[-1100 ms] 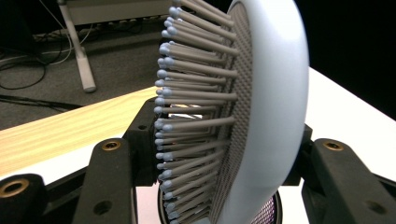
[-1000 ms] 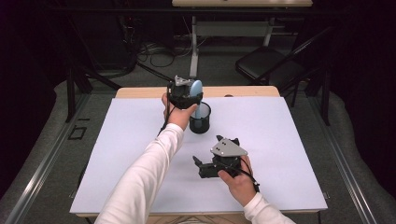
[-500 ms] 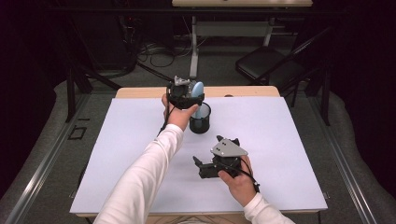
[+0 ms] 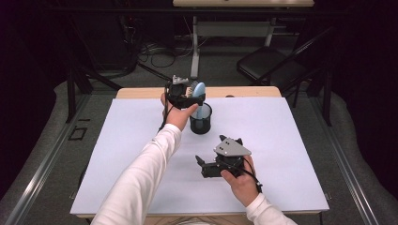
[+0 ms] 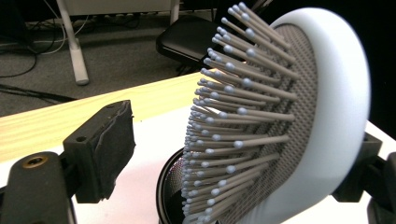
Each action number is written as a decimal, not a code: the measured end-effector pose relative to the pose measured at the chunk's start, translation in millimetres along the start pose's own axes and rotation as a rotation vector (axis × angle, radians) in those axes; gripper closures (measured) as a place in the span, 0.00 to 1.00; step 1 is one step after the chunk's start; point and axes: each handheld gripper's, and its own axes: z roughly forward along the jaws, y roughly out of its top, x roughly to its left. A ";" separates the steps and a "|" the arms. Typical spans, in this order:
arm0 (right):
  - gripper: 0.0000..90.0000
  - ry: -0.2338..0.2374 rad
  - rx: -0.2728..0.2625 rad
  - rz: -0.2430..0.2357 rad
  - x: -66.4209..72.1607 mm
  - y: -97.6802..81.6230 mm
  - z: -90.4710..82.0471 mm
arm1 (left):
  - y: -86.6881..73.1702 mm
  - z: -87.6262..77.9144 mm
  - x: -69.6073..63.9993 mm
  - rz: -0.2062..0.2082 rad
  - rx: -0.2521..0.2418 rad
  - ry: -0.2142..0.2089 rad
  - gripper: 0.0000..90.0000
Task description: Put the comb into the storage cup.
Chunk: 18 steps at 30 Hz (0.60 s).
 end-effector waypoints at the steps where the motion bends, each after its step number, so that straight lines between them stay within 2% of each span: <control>1: 0.00 -0.002 -0.001 0.006 -0.9 0.1 -0.6 | 0.5 -1.4 0.5 -0.004 -0.003 -0.002 0.16; 5: 0.00 -0.008 -0.003 0.015 -3.3 0.0 -2.2 | 1.5 -3.5 0.7 -0.001 0.009 -0.012 0.12; 8: 0.00 -0.010 -0.006 0.014 -3.8 0.6 -2.4 | 2.8 -4.9 0.4 0.013 -0.002 -0.028 0.08; 13: 0.00 -0.015 -0.004 0.015 -4.9 0.2 -2.9 | 3.6 -6.7 -0.5 0.005 -0.011 -0.051 0.01; 18: 0.00 -0.015 -0.005 0.015 -4.8 0.3 -2.3 | 4.7 -8.5 -0.9 0.011 -0.008 -0.081 0.01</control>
